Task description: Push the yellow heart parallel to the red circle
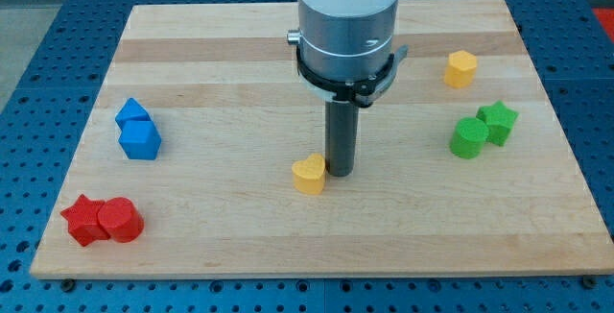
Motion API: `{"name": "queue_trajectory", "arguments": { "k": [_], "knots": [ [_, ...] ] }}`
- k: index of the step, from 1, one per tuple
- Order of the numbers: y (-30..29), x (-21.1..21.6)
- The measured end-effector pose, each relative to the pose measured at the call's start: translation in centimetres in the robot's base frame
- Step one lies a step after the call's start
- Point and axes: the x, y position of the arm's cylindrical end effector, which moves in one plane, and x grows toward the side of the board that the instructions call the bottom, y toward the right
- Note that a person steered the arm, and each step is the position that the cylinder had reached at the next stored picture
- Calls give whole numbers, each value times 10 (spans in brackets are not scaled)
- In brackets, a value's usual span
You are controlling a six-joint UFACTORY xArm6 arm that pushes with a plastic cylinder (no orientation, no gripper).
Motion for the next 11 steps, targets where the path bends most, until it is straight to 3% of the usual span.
{"name": "queue_trajectory", "arguments": {
  "k": [1, 4, 7, 8, 11],
  "knots": [
    [-2, -61],
    [-34, -53],
    [-34, 36],
    [-34, 46],
    [-32, 14]
  ]
}}
